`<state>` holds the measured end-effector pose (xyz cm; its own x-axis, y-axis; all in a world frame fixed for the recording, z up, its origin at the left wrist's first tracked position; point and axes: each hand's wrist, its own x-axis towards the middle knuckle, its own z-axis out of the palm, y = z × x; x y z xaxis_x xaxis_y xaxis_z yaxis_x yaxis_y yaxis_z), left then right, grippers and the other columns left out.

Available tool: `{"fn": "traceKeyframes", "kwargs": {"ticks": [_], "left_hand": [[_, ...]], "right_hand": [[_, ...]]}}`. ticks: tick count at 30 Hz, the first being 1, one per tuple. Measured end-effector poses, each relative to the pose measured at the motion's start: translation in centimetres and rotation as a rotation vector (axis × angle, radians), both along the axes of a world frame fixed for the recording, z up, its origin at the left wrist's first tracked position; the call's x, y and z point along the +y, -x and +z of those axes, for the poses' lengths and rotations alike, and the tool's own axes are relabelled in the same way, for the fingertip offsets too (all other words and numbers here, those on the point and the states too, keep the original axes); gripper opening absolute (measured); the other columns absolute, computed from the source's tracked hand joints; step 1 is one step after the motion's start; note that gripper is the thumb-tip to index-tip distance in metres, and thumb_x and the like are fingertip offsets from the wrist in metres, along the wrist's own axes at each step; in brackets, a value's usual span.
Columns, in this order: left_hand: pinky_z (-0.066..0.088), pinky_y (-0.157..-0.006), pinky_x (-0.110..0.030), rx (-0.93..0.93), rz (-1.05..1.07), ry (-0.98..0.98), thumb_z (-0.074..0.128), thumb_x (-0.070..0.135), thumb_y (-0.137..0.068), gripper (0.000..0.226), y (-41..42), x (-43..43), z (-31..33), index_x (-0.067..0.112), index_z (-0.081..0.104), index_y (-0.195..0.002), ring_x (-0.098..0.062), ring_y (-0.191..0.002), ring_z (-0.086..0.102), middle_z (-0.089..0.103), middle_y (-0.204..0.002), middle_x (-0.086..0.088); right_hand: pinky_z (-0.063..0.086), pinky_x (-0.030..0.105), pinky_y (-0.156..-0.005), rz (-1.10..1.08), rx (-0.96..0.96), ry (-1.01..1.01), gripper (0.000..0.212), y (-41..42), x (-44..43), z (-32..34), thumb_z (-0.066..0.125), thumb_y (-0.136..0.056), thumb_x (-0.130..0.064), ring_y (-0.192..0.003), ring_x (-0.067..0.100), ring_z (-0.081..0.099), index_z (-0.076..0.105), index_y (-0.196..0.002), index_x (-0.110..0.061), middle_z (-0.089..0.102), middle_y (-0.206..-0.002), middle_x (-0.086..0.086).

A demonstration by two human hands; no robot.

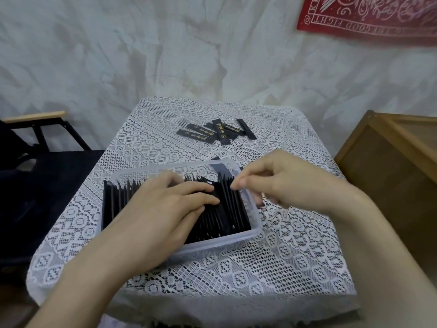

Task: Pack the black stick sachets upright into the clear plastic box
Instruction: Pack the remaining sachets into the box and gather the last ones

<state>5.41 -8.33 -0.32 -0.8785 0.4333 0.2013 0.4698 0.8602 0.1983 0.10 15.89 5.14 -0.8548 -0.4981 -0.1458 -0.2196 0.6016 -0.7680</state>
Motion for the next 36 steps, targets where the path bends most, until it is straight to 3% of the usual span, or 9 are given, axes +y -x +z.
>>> {"fn": "traceKeyframes", "kwargs": {"ticks": [3, 6, 8, 11, 16, 21, 26, 29, 36], "left_hand": [[0.033, -0.091, -0.028, -0.006, 0.002, -0.014, 0.018, 0.056, -0.096, 0.050, -0.1, 0.1, 0.1, 0.055, 0.056, -0.130, -0.003, -0.104, 0.035, 0.044, -0.137, 0.043], [0.033, -0.092, -0.028, -0.016, 0.004, -0.031, 0.019, 0.056, -0.096, 0.049, -0.1, 0.0, 0.1, 0.055, 0.055, -0.130, -0.001, -0.105, 0.036, 0.043, -0.136, 0.044], [0.035, -0.093, -0.028, -0.015, 0.002, -0.039, 0.022, 0.056, -0.097, 0.047, -0.1, 0.0, 0.1, 0.055, 0.056, -0.130, 0.000, -0.105, 0.036, 0.043, -0.136, 0.044], [0.035, -0.092, -0.028, -0.012, 0.002, -0.043, 0.023, 0.055, -0.097, 0.047, -0.1, -0.1, 0.0, 0.055, 0.056, -0.130, 0.000, -0.104, 0.036, 0.043, -0.136, 0.045], [0.037, -0.090, -0.030, 0.001, -0.005, -0.056, 0.024, 0.054, -0.097, 0.046, -0.1, -0.1, -0.1, 0.055, 0.057, -0.130, -0.001, -0.103, 0.036, 0.044, -0.136, 0.045], [0.039, -0.088, -0.031, 0.019, -0.005, -0.078, 0.028, 0.052, -0.098, 0.044, -0.1, -0.1, -0.1, 0.052, 0.060, -0.127, -0.003, -0.101, 0.037, 0.048, -0.135, 0.042], [0.041, -0.090, -0.032, 0.006, 0.004, -0.072, 0.030, 0.051, -0.099, 0.041, -0.1, -0.2, -0.3, 0.055, 0.057, -0.130, -0.006, -0.102, 0.038, 0.044, -0.136, 0.045], [0.040, -0.091, -0.031, -0.004, 0.005, -0.071, 0.030, 0.051, -0.099, 0.040, 0.0, -0.3, -0.3, 0.057, 0.054, -0.131, -0.007, -0.105, 0.040, 0.041, -0.137, 0.047], [0.041, -0.092, -0.033, -0.003, 0.003, -0.071, 0.033, 0.050, -0.099, 0.039, -0.1, -0.2, -0.1, 0.057, 0.055, -0.131, -0.005, -0.107, 0.040, 0.042, -0.137, 0.046]], "right_hand": [[0.039, 0.025, -0.046, -0.256, 0.090, 0.054, 0.016, 1.7, 1.3, -0.9, 0.063, -0.098, -0.021, -0.053, 0.012, 0.047, 0.078, -0.093, -0.024, 0.066, -0.064, -0.003], [0.053, 0.033, -0.065, -0.400, 0.135, -0.209, 0.011, 3.3, 1.1, -4.0, 0.069, -0.094, -0.037, -0.068, 0.015, 0.062, 0.073, -0.094, -0.027, 0.072, -0.082, -0.003], [0.053, 0.036, -0.075, -0.423, 0.132, -0.371, 0.028, 3.8, 0.4, -5.9, 0.070, -0.091, -0.047, -0.082, 0.021, 0.067, 0.072, -0.099, -0.020, 0.073, -0.095, 0.003], [0.054, 0.036, -0.079, -0.402, 0.115, -0.454, 0.035, 4.4, -0.5, -6.9, 0.071, -0.092, -0.041, -0.084, 0.028, 0.068, 0.070, -0.096, -0.007, 0.074, -0.089, 0.009], [0.036, 0.030, -0.062, -0.379, 0.013, -0.279, 0.029, 6.0, 0.6, -6.8, 0.076, -0.090, -0.033, -0.059, 0.020, 0.045, 0.056, -0.074, -0.019, 0.050, -0.065, 0.003], [0.038, 0.025, -0.055, -0.320, -0.007, -0.003, 0.032, 7.4, -1.0, -6.9, 0.083, -0.083, -0.035, -0.052, 0.016, 0.045, 0.063, -0.075, -0.011, 0.056, -0.061, 0.003], [0.053, 0.041, -0.072, -0.304, -0.047, -0.094, 0.046, 9.3, -2.1, -8.4, 0.088, -0.065, -0.052, -0.071, 0.024, 0.065, 0.061, -0.090, -0.025, 0.074, -0.079, 0.002], [0.055, 0.043, -0.086, -0.258, -0.007, -0.142, 0.039, 9.8, -2.2, -8.3, 0.087, -0.072, -0.048, -0.087, 0.025, 0.068, 0.066, -0.091, -0.020, 0.072, -0.088, 0.001], [0.059, 0.044, -0.081, -0.227, 0.102, -0.239, 0.023, 10.2, -2.4, -8.7, 0.080, -0.082, -0.038, -0.082, 0.026, 0.070, 0.071, -0.084, -0.018, 0.073, -0.080, 0.002]]}}
